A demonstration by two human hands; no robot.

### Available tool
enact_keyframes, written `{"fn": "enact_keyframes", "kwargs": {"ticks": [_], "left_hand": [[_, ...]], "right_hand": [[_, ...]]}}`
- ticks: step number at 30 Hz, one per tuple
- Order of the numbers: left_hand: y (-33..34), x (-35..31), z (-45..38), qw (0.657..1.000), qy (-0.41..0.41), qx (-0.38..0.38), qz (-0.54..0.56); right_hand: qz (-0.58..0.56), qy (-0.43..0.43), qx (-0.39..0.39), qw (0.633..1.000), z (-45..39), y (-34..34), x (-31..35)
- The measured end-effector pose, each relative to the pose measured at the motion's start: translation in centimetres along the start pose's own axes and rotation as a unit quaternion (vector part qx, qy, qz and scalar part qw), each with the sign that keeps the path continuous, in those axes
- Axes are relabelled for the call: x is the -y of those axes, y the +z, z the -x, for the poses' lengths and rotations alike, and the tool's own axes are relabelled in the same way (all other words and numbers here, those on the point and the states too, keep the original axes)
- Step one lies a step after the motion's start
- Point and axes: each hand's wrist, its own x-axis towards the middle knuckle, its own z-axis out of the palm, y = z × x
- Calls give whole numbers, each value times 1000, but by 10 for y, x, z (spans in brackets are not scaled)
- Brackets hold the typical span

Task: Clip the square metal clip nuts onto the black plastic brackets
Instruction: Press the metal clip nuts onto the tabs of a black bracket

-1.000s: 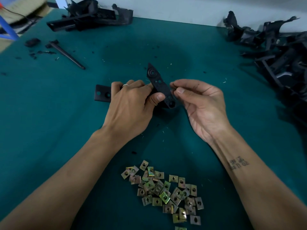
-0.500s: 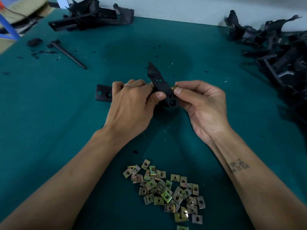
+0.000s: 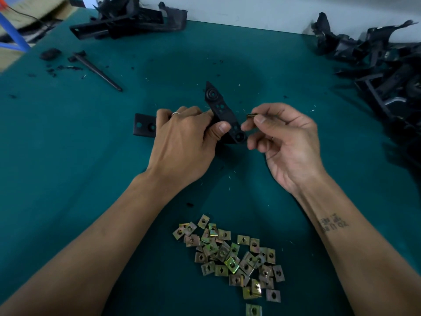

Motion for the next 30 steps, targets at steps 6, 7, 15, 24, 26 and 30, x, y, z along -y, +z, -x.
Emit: {"fn": "enact_keyframes", "kwargs": {"ticks": [6,7,15,24,26,30], "left_hand": [[-1,-2,1,1000,-6,16,-16],[-1,-2,1,1000,-5,18,-20],[-2,-4,2,998,-5,40,-50],[-1,-4,2,998,-3,40,-55],[0,-4,2,998,-3,40,-57],[1,-3,2,998,-2,35,-54]], "right_hand": [[14,-9,1,1000,-2,-2,-2],[11,-12,8,1000,-2,-2,-2],[62,-66,-12,996,-2,2,-9],[98,-98,0,990,-2,6,-12],[97,-94,0,991,-2,5,-13],[91,-75,-19,993,-4,3,-15]]}}
